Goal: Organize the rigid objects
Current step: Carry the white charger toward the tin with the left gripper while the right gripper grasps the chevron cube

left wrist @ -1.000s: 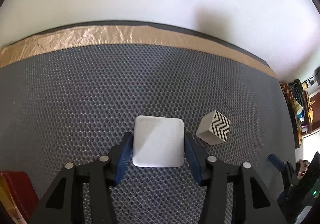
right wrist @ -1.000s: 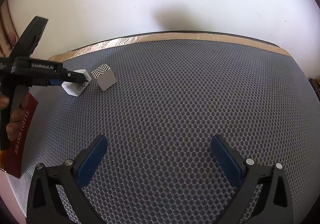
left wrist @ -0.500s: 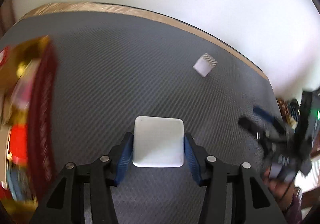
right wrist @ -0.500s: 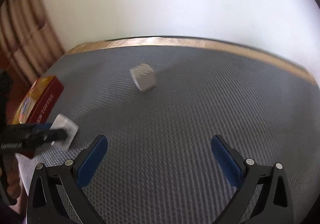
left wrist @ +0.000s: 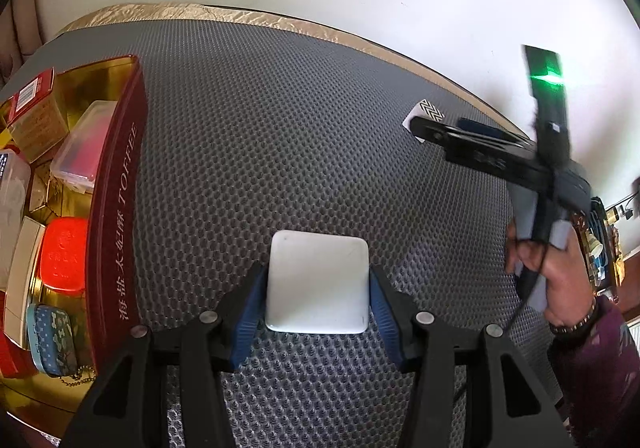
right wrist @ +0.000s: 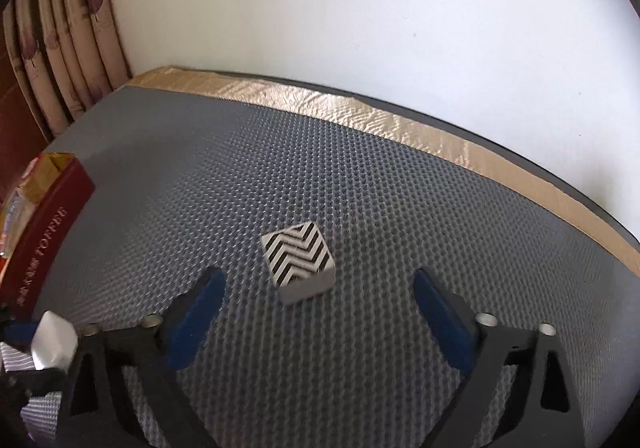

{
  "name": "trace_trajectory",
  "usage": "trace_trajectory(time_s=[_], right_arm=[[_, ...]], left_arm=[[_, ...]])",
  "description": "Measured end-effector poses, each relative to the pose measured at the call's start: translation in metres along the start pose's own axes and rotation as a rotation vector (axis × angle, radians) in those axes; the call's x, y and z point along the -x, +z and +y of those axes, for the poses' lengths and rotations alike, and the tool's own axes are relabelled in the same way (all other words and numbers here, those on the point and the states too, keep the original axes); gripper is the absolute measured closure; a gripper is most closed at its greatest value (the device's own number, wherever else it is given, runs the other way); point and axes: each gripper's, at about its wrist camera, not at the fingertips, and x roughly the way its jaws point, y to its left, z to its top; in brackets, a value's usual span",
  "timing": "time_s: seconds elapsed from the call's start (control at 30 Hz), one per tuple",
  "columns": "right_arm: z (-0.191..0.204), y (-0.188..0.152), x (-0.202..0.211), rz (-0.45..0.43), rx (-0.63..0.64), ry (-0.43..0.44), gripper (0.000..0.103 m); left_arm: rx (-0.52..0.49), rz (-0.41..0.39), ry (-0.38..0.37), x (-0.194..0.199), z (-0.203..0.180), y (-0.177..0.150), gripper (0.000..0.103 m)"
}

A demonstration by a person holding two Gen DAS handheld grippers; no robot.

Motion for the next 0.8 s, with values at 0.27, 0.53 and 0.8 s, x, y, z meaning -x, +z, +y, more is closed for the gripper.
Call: trace_trajectory(time_s=[0.27, 0.53, 0.8], right_arm=[[0.003, -0.007, 0.006, 0.014, -0.028, 0.018, 0.076], [0.028, -0.078, 0.073, -0.06, -0.136, 0.078, 0.076], [0.035, -0.106, 0.088, -0.093, -0.231, 0.089, 0.076]], left_arm=[[0.017, -0.013, -0.019, 0.004, 0.001, -0.005, 0.05], [-0.026, -0.064, -0.021, 0.012, 0.002, -0.021, 0.048], [-0.021, -0.075, -0.055, 0.043, 0.003, -0.044, 0.048]])
